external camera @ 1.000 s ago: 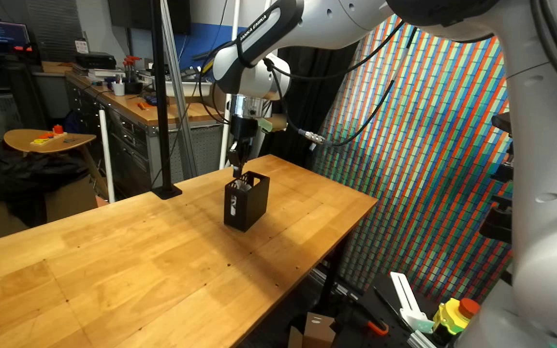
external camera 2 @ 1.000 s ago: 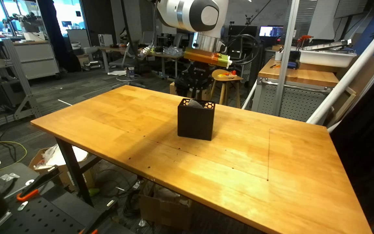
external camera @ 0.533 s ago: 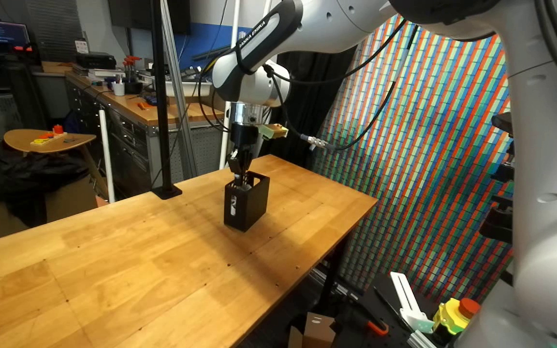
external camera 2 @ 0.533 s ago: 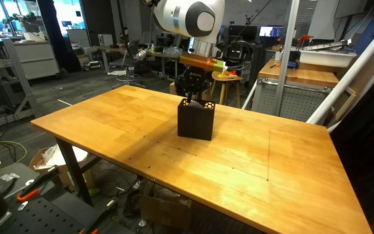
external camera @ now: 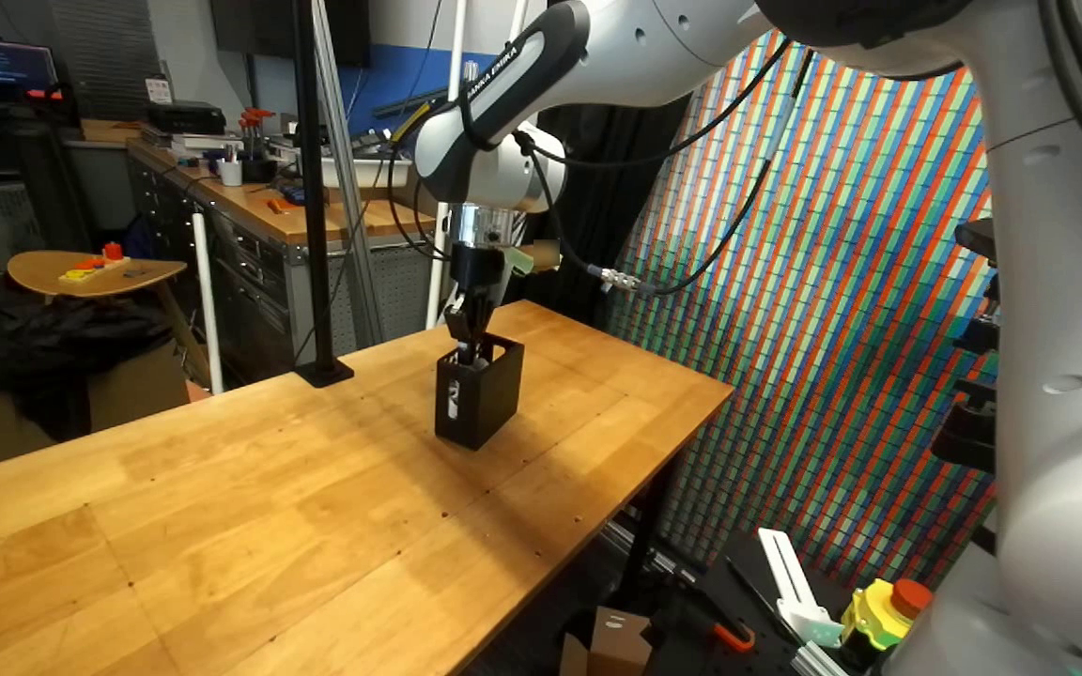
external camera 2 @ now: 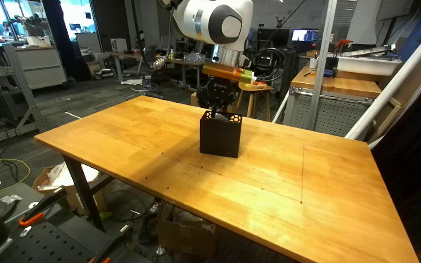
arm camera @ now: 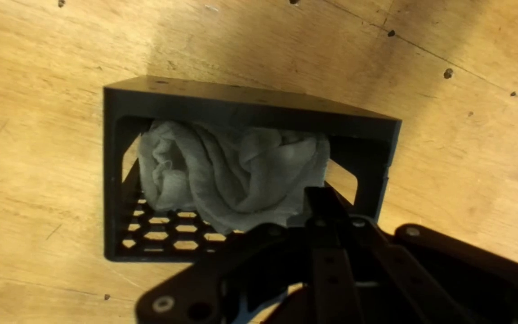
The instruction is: Pick up the cloth from the table and put it in the box
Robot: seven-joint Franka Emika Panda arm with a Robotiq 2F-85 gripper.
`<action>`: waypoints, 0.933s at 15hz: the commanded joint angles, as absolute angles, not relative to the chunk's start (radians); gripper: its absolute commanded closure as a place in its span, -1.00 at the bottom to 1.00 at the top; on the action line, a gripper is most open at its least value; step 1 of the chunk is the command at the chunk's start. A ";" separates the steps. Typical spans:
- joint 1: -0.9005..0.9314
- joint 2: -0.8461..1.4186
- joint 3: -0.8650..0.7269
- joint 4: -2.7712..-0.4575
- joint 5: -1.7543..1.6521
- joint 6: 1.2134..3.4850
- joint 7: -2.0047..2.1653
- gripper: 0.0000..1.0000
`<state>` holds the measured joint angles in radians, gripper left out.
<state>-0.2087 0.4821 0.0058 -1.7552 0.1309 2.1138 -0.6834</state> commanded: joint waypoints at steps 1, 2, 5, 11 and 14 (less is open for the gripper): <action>-0.211 0.476 0.004 -1.747 0.107 2.132 -0.695 1.00; -0.213 0.479 0.004 -1.743 0.108 2.133 -0.697 1.00; -0.219 0.489 0.004 -1.733 0.112 2.139 -0.704 1.00; -0.235 0.526 0.007 -1.708 0.124 2.143 -0.715 1.00; -0.244 0.556 0.013 -1.684 0.133 2.145 -0.718 1.00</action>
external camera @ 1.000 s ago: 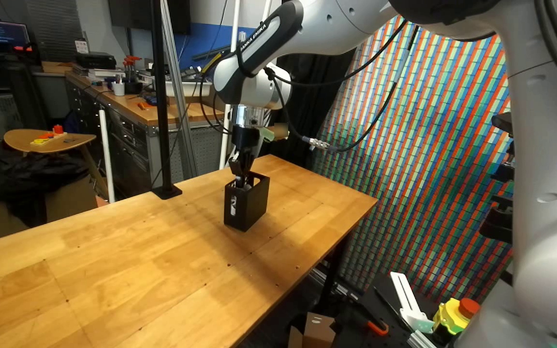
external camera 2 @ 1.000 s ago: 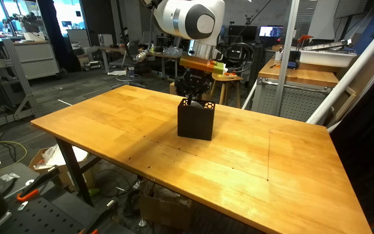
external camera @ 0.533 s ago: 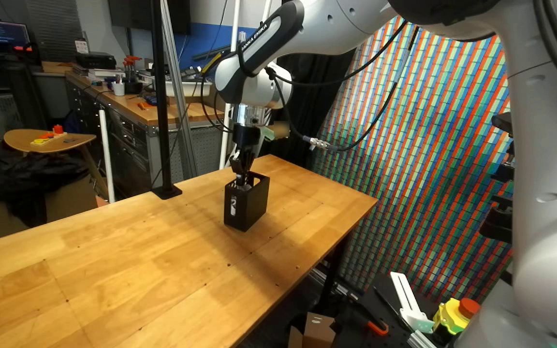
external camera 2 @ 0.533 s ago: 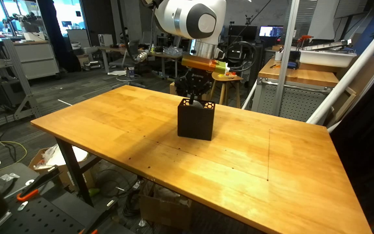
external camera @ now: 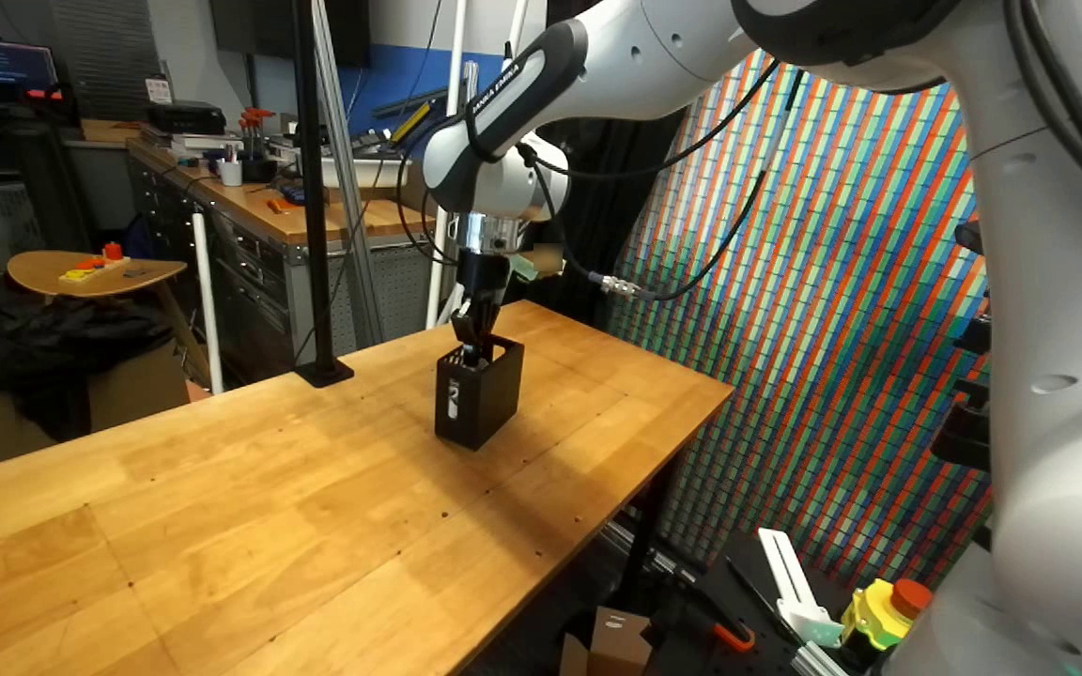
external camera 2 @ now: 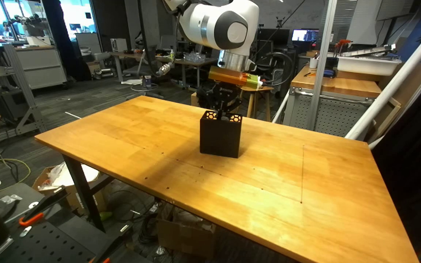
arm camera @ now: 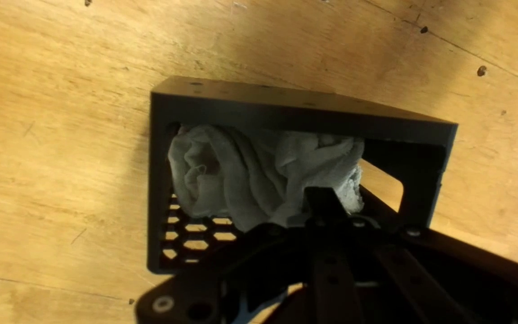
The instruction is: Pick up the cloth from the table and put it in the box
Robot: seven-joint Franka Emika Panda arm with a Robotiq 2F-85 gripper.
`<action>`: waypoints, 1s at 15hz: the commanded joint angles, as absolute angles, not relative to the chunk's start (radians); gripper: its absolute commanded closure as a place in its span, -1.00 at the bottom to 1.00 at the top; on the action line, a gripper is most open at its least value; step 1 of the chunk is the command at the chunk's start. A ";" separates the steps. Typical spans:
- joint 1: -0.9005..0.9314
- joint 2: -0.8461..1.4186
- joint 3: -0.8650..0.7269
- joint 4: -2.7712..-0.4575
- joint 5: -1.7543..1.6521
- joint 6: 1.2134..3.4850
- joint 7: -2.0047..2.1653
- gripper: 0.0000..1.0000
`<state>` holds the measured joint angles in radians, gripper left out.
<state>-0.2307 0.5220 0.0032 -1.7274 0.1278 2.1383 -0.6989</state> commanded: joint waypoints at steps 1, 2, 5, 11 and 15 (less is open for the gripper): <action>-0.247 0.568 0.015 -1.676 0.136 2.145 -0.719 1.00; -0.252 0.581 0.017 -1.670 0.141 2.147 -0.721 1.00; -0.265 0.620 0.024 -1.660 0.155 2.147 -0.724 1.00; -0.292 0.662 0.034 -1.674 0.183 2.149 -0.723 1.00; -0.295 0.636 0.032 -1.701 0.187 2.141 -0.719 1.00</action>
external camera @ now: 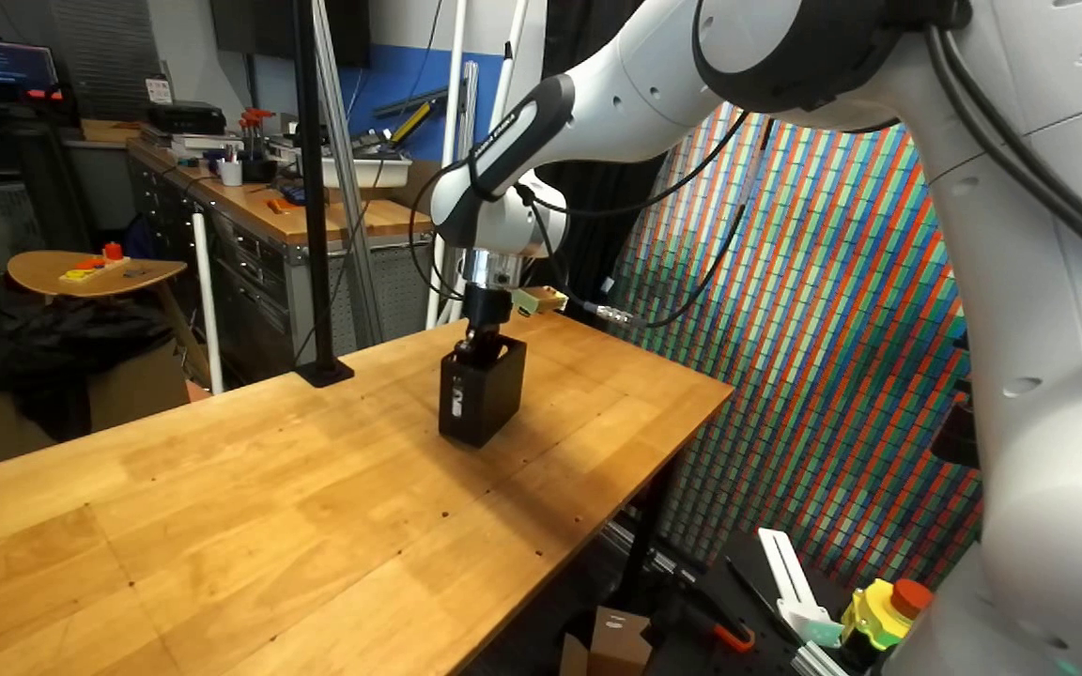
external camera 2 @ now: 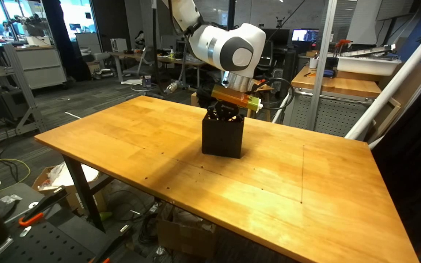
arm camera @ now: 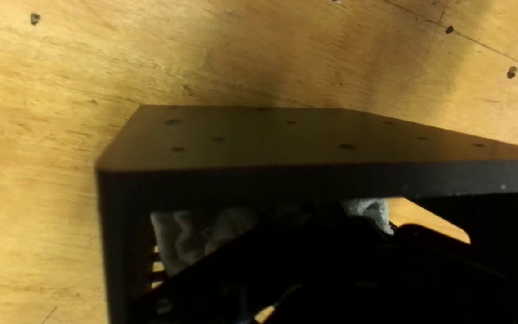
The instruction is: Pick up the cloth from the table and put it in the box
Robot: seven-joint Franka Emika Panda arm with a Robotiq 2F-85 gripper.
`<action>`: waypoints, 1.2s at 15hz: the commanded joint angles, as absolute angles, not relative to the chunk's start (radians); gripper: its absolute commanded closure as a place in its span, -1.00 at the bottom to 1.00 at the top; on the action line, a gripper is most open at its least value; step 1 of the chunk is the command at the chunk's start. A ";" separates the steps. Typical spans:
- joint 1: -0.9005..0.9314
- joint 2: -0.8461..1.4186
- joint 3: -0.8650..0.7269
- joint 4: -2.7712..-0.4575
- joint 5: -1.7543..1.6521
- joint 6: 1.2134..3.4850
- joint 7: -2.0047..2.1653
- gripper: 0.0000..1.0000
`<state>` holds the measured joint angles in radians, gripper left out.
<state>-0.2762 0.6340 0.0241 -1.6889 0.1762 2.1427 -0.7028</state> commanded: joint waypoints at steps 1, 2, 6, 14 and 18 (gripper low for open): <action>-0.290 0.616 0.029 -1.709 0.180 2.138 -0.714 1.00; -0.286 0.600 0.026 -1.715 0.173 2.135 -0.708 1.00; -0.261 0.513 0.009 -1.752 0.139 2.135 -0.663 1.00; -0.245 0.373 -0.002 -1.779 0.146 2.139 -0.551 0.45; -0.243 0.362 -0.003 -1.788 0.147 2.134 -0.546 0.59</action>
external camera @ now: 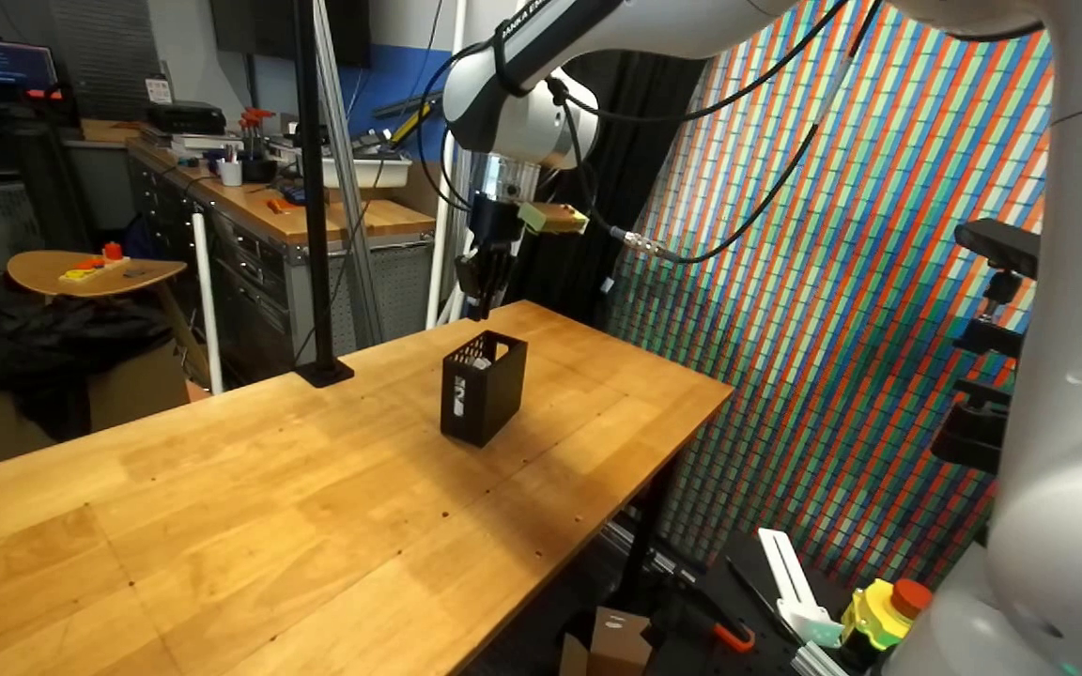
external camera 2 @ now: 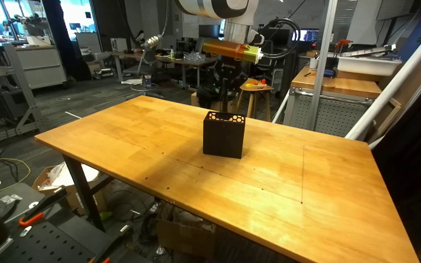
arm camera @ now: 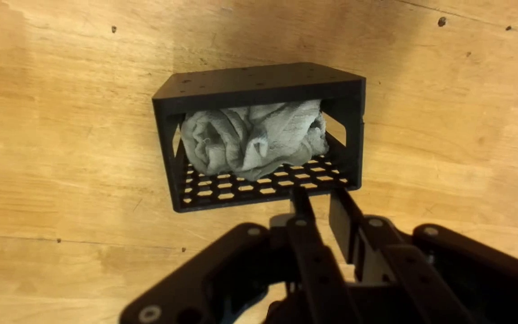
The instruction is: Pick up the cloth from the table and put it in the box
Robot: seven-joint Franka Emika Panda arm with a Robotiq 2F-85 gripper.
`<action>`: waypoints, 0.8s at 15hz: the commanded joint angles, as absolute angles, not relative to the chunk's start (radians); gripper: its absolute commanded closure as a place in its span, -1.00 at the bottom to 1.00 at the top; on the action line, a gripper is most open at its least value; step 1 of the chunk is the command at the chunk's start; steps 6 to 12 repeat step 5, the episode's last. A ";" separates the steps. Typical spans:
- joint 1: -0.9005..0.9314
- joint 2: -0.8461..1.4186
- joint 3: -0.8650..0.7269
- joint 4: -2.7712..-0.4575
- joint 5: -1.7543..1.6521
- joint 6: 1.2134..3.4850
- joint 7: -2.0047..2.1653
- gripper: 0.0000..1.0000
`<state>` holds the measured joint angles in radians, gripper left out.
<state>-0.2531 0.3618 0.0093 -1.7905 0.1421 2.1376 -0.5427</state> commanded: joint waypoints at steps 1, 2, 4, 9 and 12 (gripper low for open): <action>-0.243 0.370 -0.002 -1.788 0.146 2.135 -0.546 0.45; -0.244 0.376 -0.002 -1.788 0.146 2.135 -0.546 0.44; -0.245 0.380 -0.003 -1.786 0.146 2.136 -0.546 0.44; -0.245 0.380 -0.003 -1.786 0.146 2.136 -0.546 0.44; -0.245 0.380 -0.003 -1.786 0.146 2.136 -0.546 0.44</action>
